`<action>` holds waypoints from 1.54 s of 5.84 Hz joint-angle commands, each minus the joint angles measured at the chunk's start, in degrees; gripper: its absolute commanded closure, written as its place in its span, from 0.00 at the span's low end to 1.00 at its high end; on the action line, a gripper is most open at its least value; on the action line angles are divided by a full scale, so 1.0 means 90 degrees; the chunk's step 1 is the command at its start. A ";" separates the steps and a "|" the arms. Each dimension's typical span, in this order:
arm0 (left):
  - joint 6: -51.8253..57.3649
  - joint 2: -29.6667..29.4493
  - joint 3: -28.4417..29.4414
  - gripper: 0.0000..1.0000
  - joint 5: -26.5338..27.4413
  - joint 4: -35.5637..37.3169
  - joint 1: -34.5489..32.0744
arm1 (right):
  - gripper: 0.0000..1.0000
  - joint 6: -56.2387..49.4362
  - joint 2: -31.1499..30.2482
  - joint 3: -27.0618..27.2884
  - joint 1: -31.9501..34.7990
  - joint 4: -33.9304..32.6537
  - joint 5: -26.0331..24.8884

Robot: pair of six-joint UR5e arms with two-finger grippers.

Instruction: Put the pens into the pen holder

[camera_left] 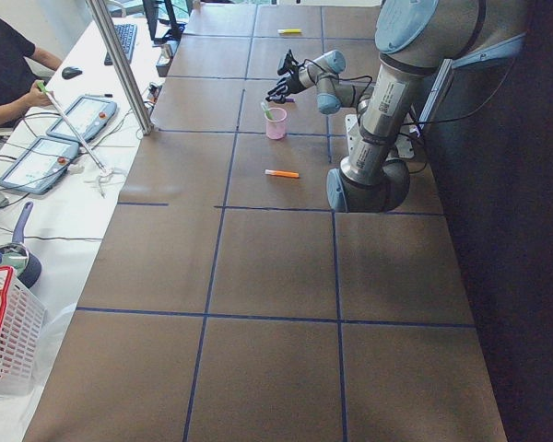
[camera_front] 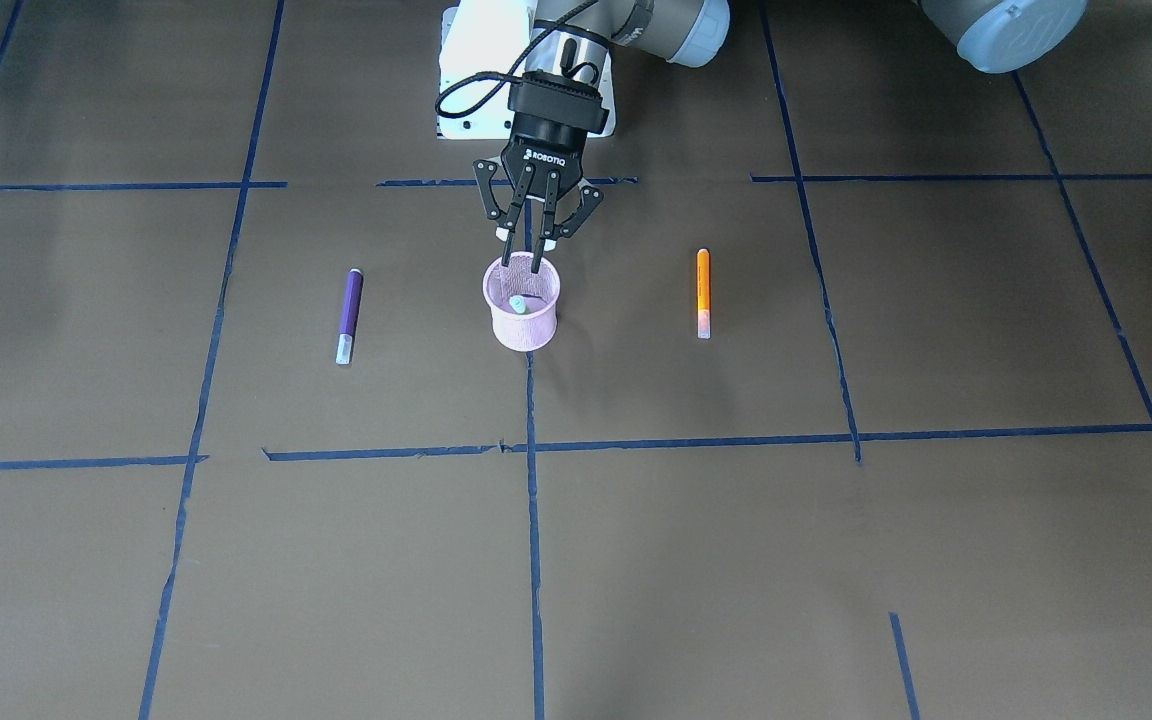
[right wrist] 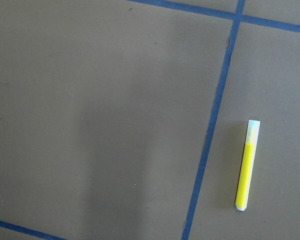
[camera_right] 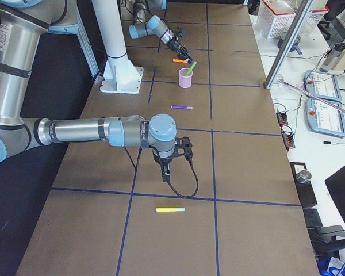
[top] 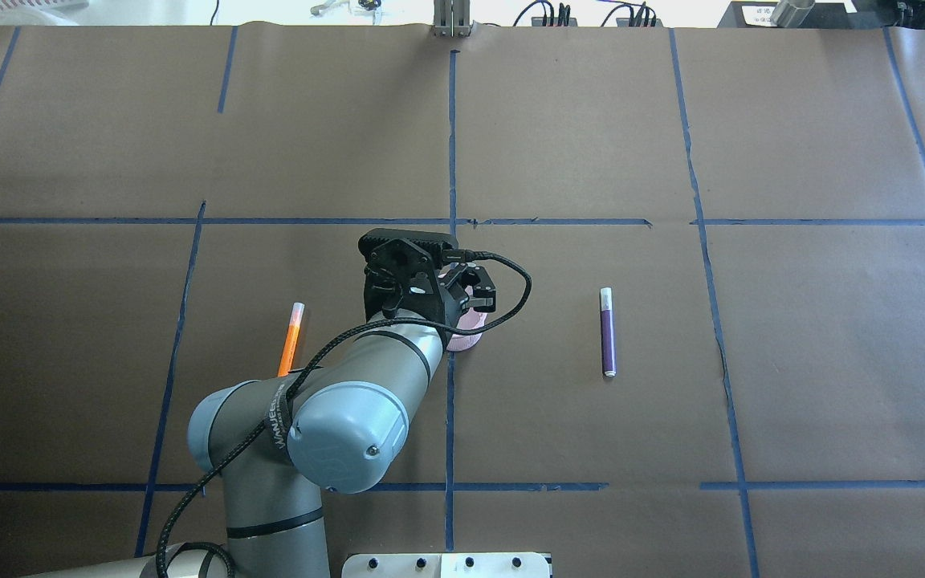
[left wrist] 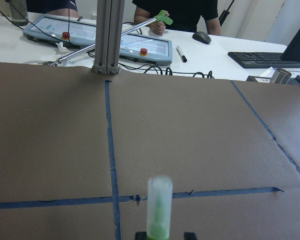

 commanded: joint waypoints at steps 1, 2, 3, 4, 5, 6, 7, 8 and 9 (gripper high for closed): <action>0.0048 0.0053 -0.0060 0.00 -0.0030 -0.0531 -0.0039 | 0.00 0.0042 0.0029 -0.0196 -0.0015 0.0097 -0.0011; 0.0048 0.0160 -0.0109 0.00 -0.0069 -0.1193 -0.0117 | 0.00 0.0042 0.0039 -0.0961 -0.0015 0.0919 -0.0050; 0.0048 0.0393 -0.0129 0.01 -0.0436 -0.1354 -0.0330 | 0.00 0.0274 0.0261 -0.1936 -0.0218 0.2068 -0.0118; 0.0039 0.0724 -0.0352 0.01 -0.1184 -0.1385 -0.0632 | 0.00 0.0857 0.0583 -0.2516 -0.0539 0.2177 -0.0264; 0.0039 0.1075 -0.0741 0.01 -0.1704 -0.1376 -0.0858 | 0.00 0.0901 0.0828 -0.2889 -0.0726 0.2187 -0.0381; -0.0019 0.1127 -0.0764 0.01 -0.1845 -0.1376 -0.0927 | 0.01 0.0901 0.1062 -0.3357 -0.0728 0.2187 -0.0392; -0.0049 0.1118 -0.0813 0.00 -0.1856 -0.1385 -0.0928 | 0.01 0.1162 0.1074 -0.3487 -0.0786 0.2178 -0.0392; -0.0049 0.1128 -0.0823 0.00 -0.1856 -0.1385 -0.0928 | 0.01 0.1590 0.1103 -0.3527 -0.0922 0.2197 -0.0382; -0.0049 0.1147 -0.0890 0.00 -0.1856 -0.1385 -0.0928 | 0.01 0.1624 0.1171 -0.3615 -0.1049 0.2188 -0.0402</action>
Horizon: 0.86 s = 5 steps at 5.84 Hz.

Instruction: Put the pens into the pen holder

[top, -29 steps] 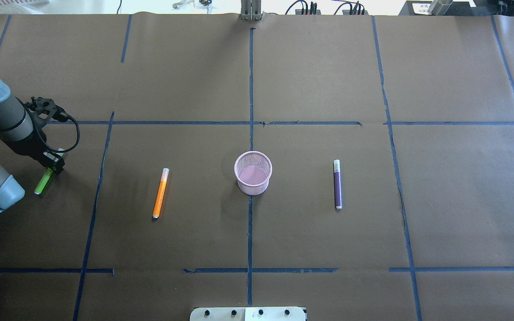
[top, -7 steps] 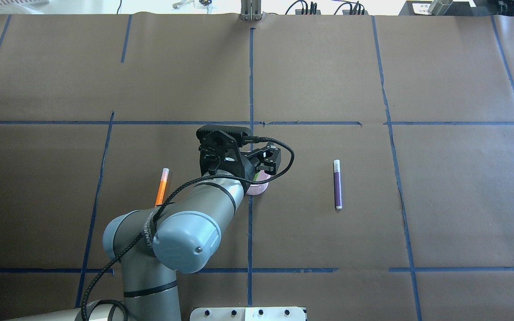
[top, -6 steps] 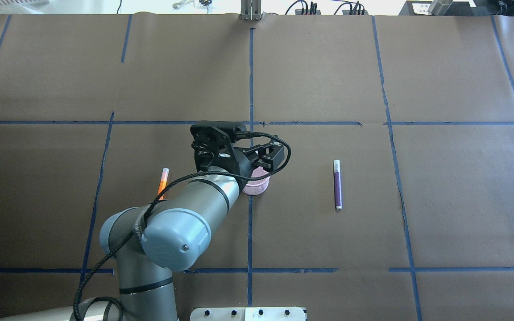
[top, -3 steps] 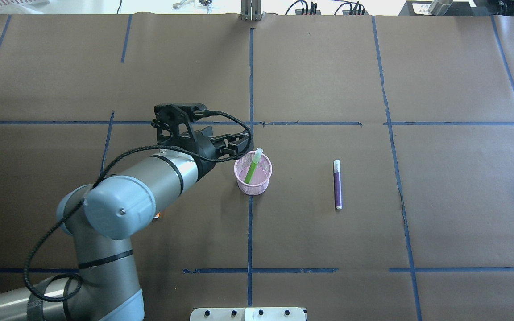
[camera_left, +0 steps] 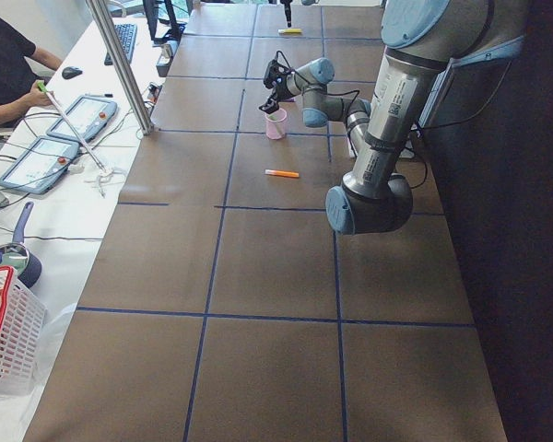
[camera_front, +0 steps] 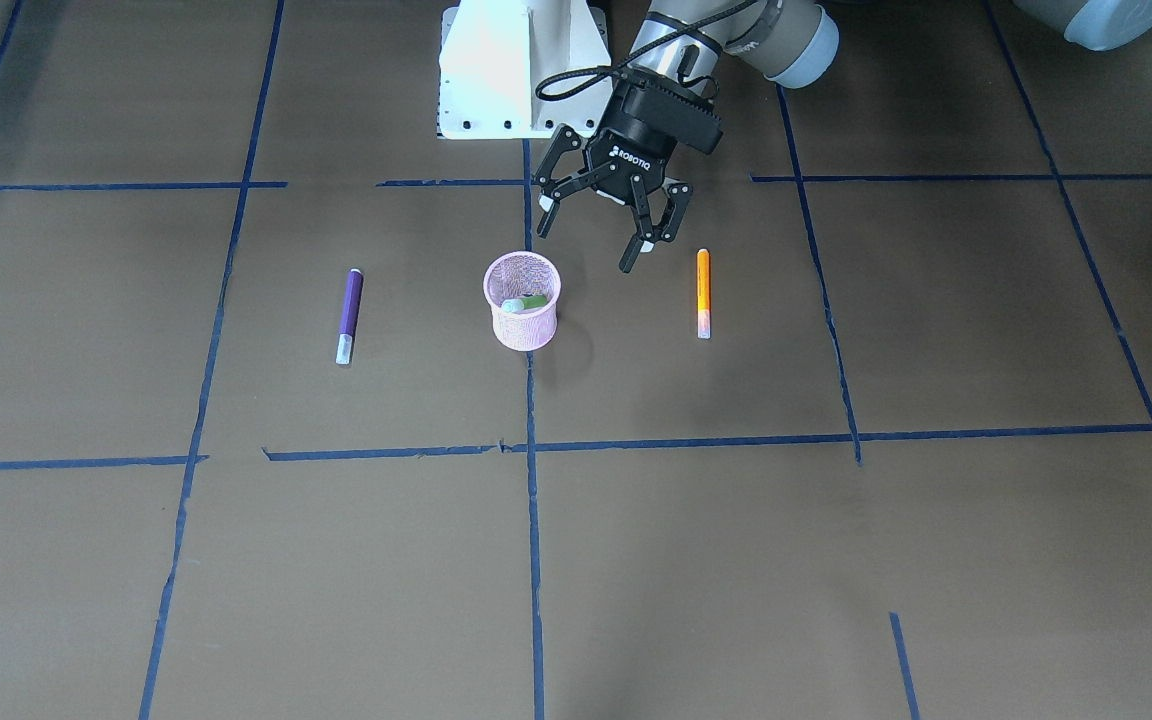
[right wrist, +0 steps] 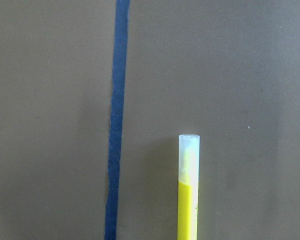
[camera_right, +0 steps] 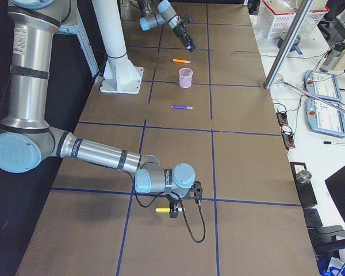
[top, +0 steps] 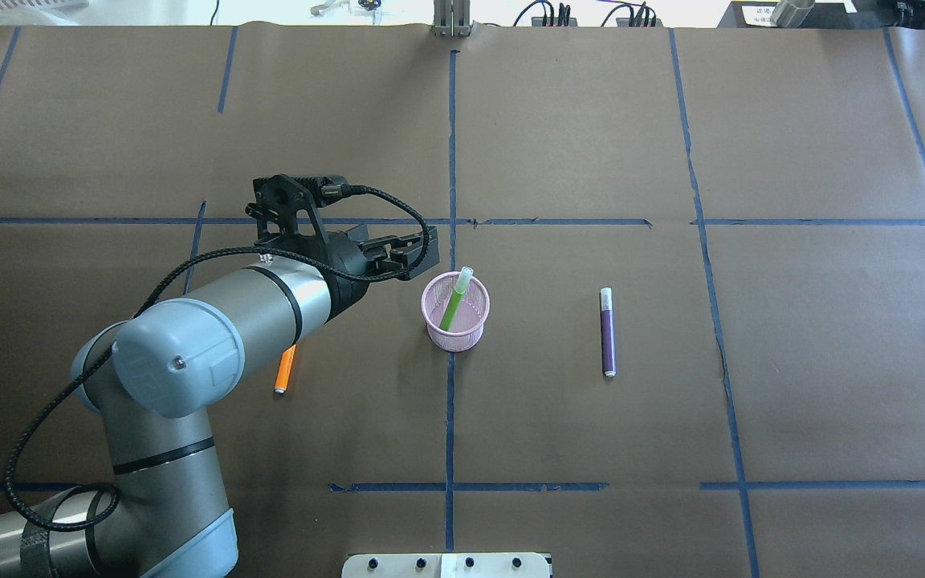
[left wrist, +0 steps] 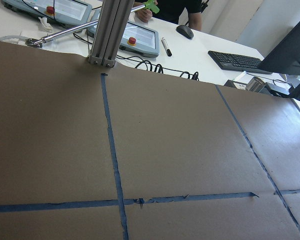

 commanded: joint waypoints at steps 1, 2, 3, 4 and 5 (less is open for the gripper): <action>0.0007 0.0124 -0.0053 0.00 -0.0006 0.0009 -0.0004 | 0.01 0.0134 0.0116 -0.0183 -0.0179 -0.0002 -0.0011; 0.0016 0.0221 -0.0044 0.01 -0.0006 0.0009 -0.0043 | 0.02 0.0134 0.0165 -0.0281 -0.0228 -0.0002 -0.0060; 0.0055 0.0271 -0.0044 0.01 -0.0016 0.0106 -0.0178 | 0.07 0.0134 0.0282 -0.0437 -0.0229 -0.0002 -0.0060; 0.0104 0.0464 -0.0044 0.01 -0.0151 0.0416 -0.0218 | 0.07 0.0124 0.0370 -0.0583 -0.0229 0.0008 -0.0060; 0.0114 0.0437 -0.0111 0.01 -0.0897 0.1173 -0.0644 | 0.07 0.0124 0.0390 -0.0614 -0.0229 -0.0002 -0.0070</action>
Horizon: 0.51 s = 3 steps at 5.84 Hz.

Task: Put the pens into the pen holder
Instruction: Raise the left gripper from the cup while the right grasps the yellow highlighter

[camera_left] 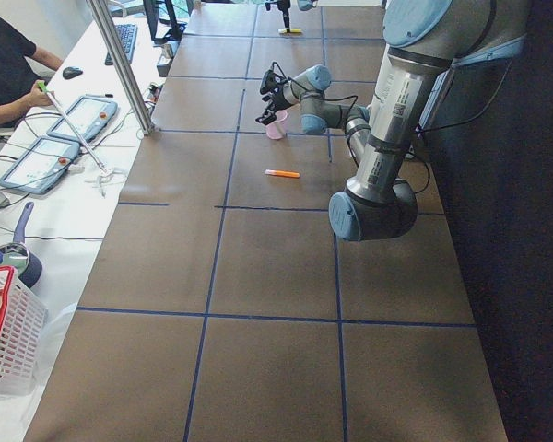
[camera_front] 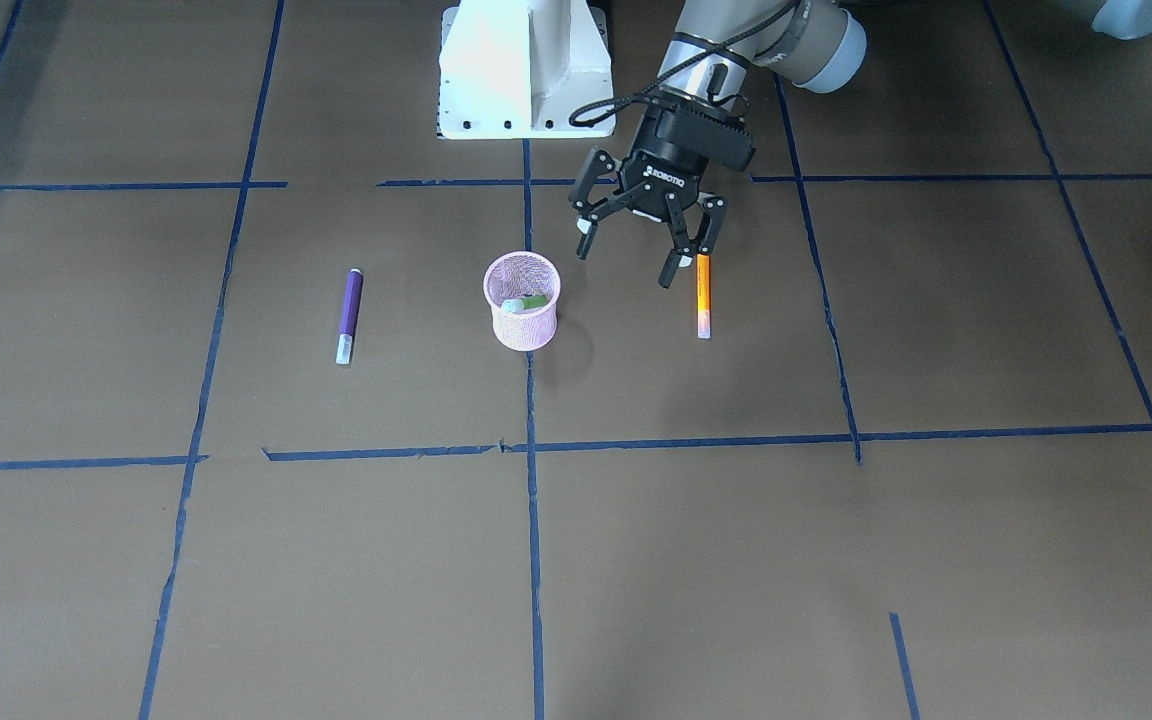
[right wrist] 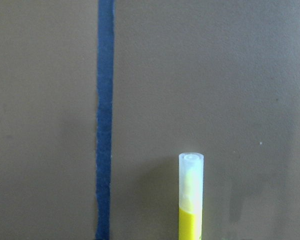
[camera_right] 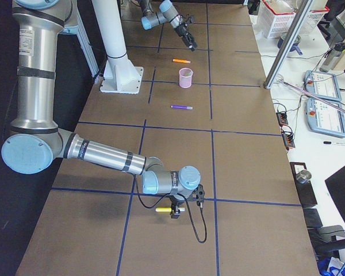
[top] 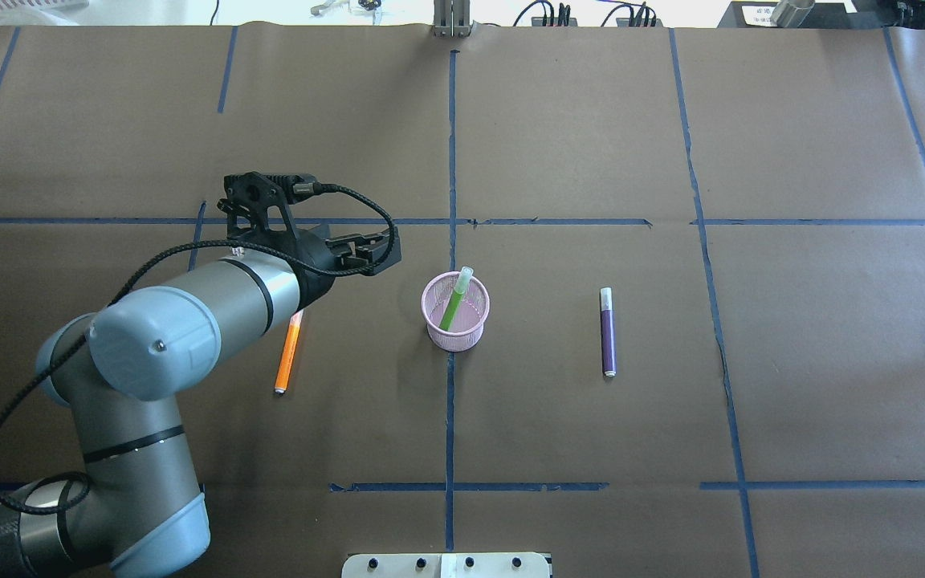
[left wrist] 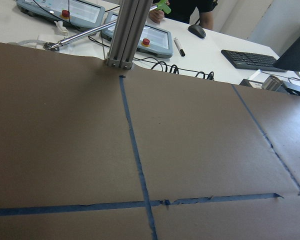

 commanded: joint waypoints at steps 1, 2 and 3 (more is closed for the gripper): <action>0.0253 -0.0009 -0.0114 0.01 -0.0860 0.1184 -0.0517 | 0.11 -0.0002 0.0043 -0.0105 -0.0003 -0.0005 -0.0027; 0.0912 -0.0009 -0.0250 0.01 -0.0864 0.1838 -0.0558 | 0.12 -0.0002 0.0111 -0.0221 -0.0003 -0.0005 -0.0027; 0.1045 -0.0009 -0.0435 0.01 -0.0873 0.2280 -0.0558 | 0.17 -0.0002 0.0121 -0.0252 -0.0003 -0.0005 -0.0027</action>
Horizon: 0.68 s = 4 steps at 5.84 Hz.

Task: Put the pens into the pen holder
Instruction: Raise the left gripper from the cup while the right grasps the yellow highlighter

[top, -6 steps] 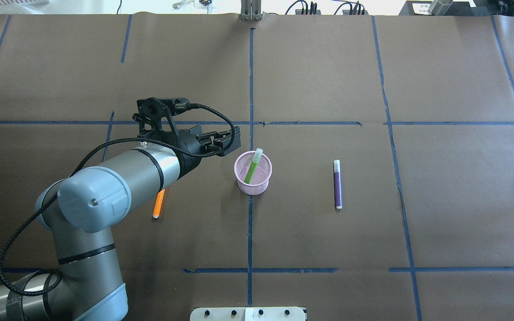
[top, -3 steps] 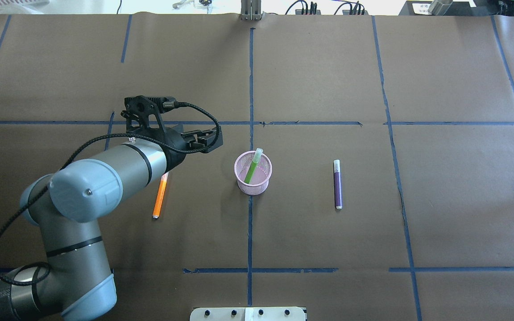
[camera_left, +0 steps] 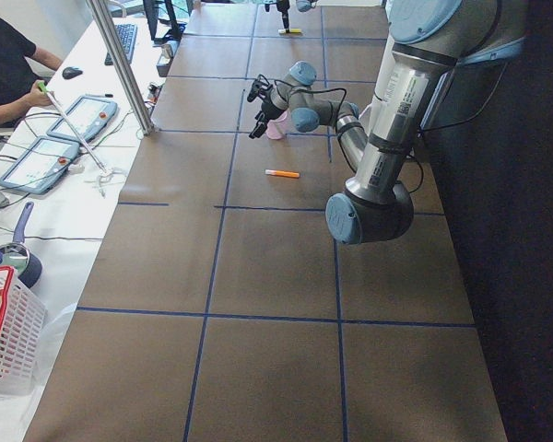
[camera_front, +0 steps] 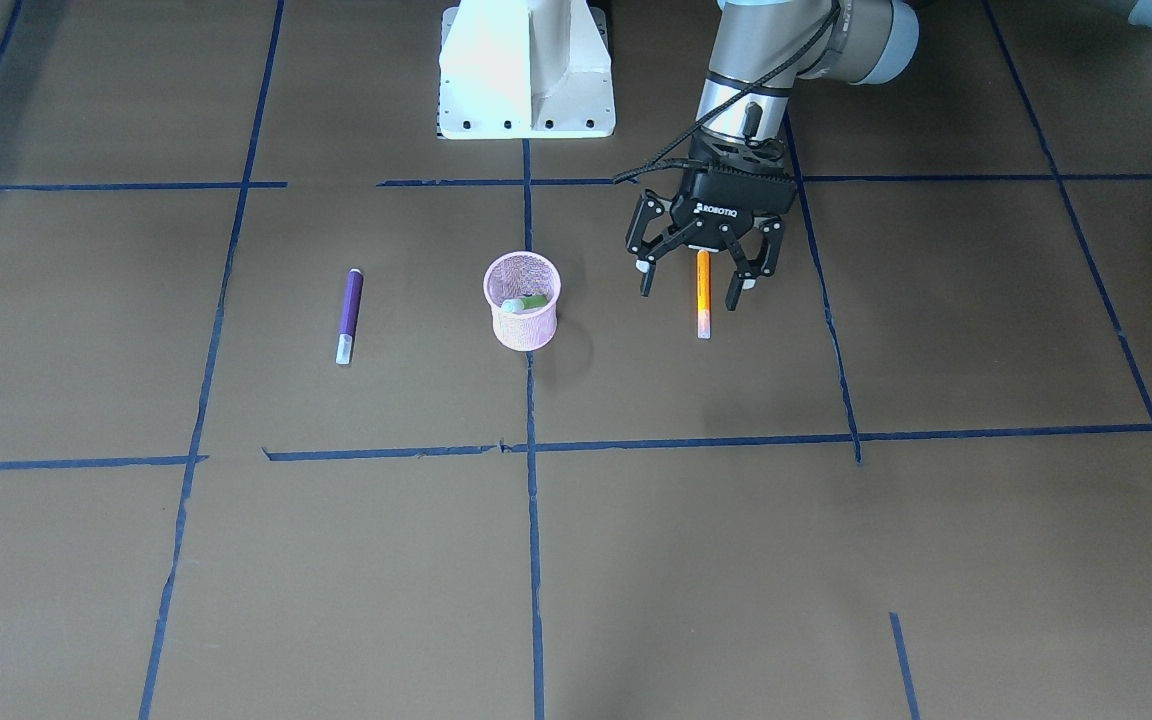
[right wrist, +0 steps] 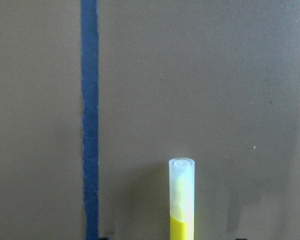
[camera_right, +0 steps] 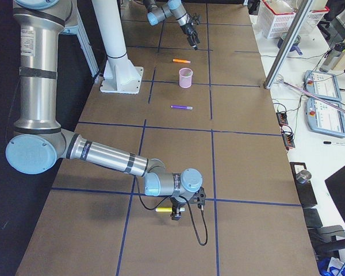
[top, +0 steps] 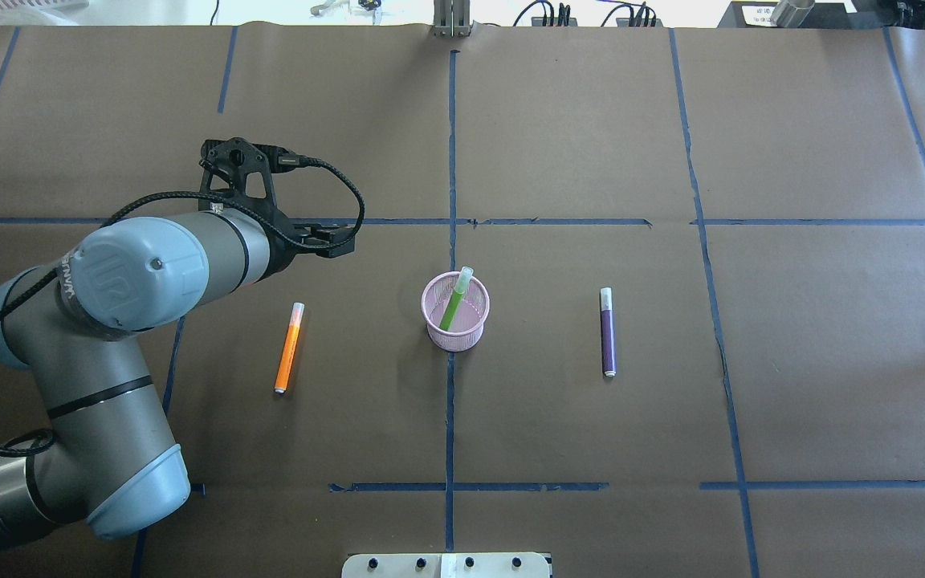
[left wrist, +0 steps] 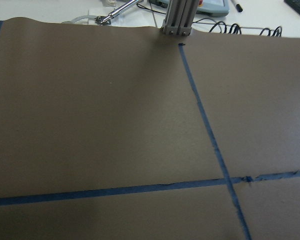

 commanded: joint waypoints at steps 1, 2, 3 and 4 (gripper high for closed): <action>0.0257 0.0006 -0.0253 0.01 -0.0041 0.0518 -0.0039 | 0.19 0.0000 0.0033 -0.0090 -0.0010 0.0000 -0.0002; 0.0257 0.0006 -0.0263 0.01 -0.0041 0.0518 -0.0040 | 0.33 0.0009 0.0043 -0.0139 -0.0010 -0.0010 -0.0002; 0.0257 0.0006 -0.0264 0.01 -0.0041 0.0518 -0.0040 | 0.40 0.0010 0.0072 -0.0207 0.0000 0.0000 -0.0002; 0.0257 0.0006 -0.0264 0.01 -0.0041 0.0518 -0.0049 | 0.52 0.0019 0.0072 -0.0237 -0.0010 -0.0010 -0.0002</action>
